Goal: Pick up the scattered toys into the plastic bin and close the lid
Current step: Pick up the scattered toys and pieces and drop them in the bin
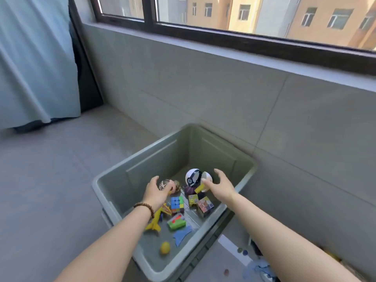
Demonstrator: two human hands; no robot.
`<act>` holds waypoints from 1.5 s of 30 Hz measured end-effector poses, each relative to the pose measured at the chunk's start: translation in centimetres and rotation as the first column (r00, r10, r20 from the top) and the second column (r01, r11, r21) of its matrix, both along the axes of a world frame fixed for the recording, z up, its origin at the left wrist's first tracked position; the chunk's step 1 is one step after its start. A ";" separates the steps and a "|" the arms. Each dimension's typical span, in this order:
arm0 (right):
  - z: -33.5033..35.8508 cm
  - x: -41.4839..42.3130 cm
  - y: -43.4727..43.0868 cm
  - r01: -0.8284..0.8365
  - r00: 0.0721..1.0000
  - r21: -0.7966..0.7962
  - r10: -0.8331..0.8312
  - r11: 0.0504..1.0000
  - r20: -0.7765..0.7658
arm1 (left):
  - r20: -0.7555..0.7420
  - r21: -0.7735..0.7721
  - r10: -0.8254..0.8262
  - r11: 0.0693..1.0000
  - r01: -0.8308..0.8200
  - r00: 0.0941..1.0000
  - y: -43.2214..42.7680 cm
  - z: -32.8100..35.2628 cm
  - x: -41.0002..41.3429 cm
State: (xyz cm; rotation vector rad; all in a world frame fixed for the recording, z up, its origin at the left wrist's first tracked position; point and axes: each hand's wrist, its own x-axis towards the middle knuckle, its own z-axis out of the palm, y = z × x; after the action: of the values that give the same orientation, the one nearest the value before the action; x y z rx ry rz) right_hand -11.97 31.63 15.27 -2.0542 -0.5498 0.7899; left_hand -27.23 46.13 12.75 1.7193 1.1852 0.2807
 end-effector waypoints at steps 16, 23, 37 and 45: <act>6.0 8.0 -23.0 0.159 0.966 -0.230 -0.103 0.960 0.239 | -0.339 0.407 -0.486 0.696 0.591 0.806 -12.8 6.2 8.6; 3.7 10.4 -39.9 0.340 0.937 -0.310 -0.293 0.888 0.189 | -0.445 0.387 -0.657 0.472 0.792 0.609 -25.3 3.7 15.7; -11.7 10.4 -61.7 0.555 0.800 -0.379 -0.600 0.740 0.001 | -0.529 0.072 -0.820 0.214 0.974 0.219 -46.9 -10.1 24.4; -20.2 10.9 -64.0 0.615 0.718 -0.366 -0.688 0.698 -0.105 | -0.460 -0.043 -0.877 0.179 0.983 0.139 -51.8 -18.0 25.0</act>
State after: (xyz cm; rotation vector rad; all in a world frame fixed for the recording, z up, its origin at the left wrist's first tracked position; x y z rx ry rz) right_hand -1.04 -32.34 -4.93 -2.1686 0.4821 0.6788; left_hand -2.20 -5.63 -5.26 2.5145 -0.0011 -0.8062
